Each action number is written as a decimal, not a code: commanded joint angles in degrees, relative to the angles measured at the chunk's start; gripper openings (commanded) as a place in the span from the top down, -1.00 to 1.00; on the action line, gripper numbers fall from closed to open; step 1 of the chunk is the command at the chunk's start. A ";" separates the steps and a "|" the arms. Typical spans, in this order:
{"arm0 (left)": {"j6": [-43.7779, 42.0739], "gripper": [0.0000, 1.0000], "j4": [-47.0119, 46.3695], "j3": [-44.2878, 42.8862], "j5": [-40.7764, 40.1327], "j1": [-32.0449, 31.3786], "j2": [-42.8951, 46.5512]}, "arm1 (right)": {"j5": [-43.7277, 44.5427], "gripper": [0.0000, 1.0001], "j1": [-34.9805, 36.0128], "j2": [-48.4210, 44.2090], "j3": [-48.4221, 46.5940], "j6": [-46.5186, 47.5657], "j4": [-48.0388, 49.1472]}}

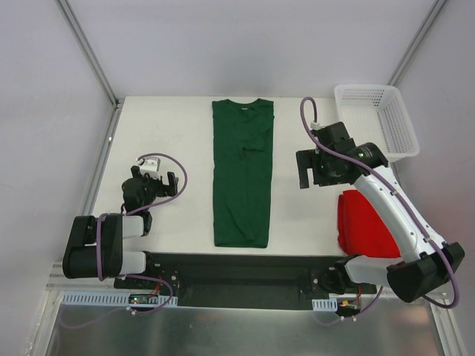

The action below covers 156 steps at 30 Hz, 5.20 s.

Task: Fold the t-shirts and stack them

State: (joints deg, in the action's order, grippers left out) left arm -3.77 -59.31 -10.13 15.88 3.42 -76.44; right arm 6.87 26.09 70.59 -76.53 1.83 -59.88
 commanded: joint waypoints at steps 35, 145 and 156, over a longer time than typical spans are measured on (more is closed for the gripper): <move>0.95 -0.99 -1.69 -1.29 -1.71 -0.17 0.42 | 1.13 -0.92 1.95 -7.49 4.56 2.21 8.99; 42.27 -0.99 84.80 -29.69 20.69 -12.47 34.61 | -43.70 -0.92 -2.62 -8.19 45.42 -20.63 41.16; 52.91 -0.99 72.14 -21.15 26.66 -12.47 28.98 | -42.38 -0.92 -2.35 -11.78 43.93 -23.88 41.68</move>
State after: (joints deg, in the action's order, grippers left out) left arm 47.35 17.63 -30.92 39.16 -8.34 -45.95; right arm -35.20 23.55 62.02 -29.78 -20.60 -19.09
